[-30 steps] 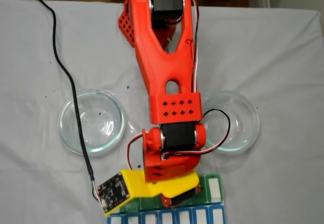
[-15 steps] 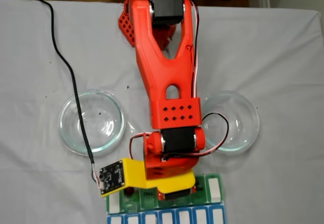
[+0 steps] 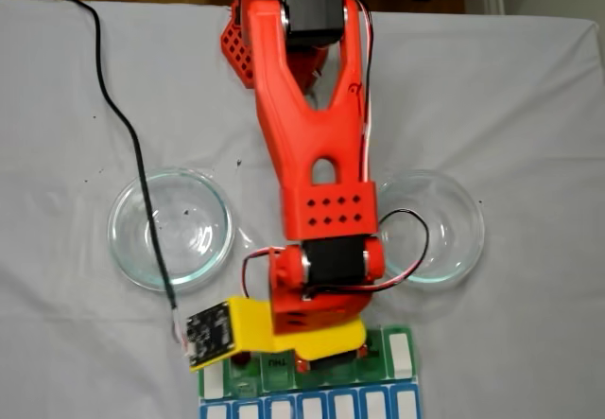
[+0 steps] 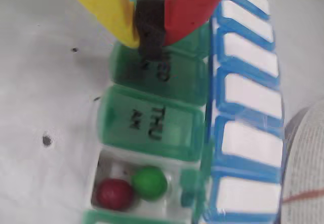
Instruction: Sort medicines into box.
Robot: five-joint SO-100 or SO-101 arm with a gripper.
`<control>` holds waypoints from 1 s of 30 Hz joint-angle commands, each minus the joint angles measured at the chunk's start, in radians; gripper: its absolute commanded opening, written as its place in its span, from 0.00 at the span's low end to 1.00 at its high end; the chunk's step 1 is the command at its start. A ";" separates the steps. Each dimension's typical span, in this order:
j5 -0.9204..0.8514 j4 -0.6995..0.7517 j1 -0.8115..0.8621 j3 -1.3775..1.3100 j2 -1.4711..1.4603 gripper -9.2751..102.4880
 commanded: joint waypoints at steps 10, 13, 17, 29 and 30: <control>-0.156 -0.144 0.135 -0.219 0.144 0.08; -0.163 -0.104 0.138 -0.244 0.130 0.08; -0.178 -0.040 0.140 -0.267 0.114 0.08; -0.264 0.071 0.147 -0.307 -0.005 0.08; -0.267 0.074 0.149 -0.308 -0.009 0.08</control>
